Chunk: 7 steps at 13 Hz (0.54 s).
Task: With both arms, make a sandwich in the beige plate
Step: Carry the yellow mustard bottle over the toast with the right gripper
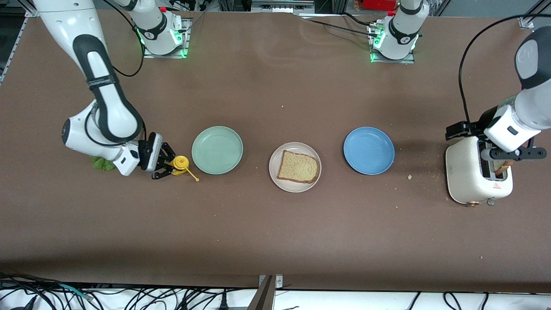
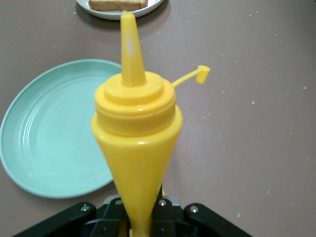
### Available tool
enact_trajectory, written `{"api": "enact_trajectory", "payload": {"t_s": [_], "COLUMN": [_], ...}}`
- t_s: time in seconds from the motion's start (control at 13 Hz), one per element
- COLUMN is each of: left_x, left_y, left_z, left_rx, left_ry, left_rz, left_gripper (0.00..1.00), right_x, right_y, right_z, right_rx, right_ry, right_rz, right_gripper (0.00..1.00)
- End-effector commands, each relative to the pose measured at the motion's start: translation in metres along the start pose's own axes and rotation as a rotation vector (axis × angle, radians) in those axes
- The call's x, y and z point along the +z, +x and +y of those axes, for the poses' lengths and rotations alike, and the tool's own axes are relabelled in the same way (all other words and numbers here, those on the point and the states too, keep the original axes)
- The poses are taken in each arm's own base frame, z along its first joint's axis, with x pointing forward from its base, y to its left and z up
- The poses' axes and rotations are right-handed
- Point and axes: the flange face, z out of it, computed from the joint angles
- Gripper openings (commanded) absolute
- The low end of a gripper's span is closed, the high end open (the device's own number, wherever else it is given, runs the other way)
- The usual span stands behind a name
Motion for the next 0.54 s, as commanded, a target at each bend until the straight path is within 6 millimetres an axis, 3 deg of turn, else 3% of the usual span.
{"api": "enact_trajectory", "payload": {"t_s": [0.0, 0.15, 0.46], "left_x": [-0.032, -0.044, -0.066], "left_y": [-0.033, -0.046, -0.054], "left_z": [0.002, 0.002, 0.001], "left_rx": [0.001, 0.001, -0.004], "left_ry": [0.038, 0.040, 0.038], "left_rz": [0.002, -0.016, -0.013], "left_gripper": [1.00, 1.00, 1.00], "right_x": [-0.011, -0.009, 0.018], "right_y": [0.050, 0.096, 0.172], "right_z": [0.010, 0.011, -0.016], "right_rx": [0.025, 0.032, 0.022], "right_ry": [-0.008, -0.027, -0.071], "right_rz": [-0.106, -0.211, -0.395], "right_gripper": [0.00, 0.00, 0.00]}}
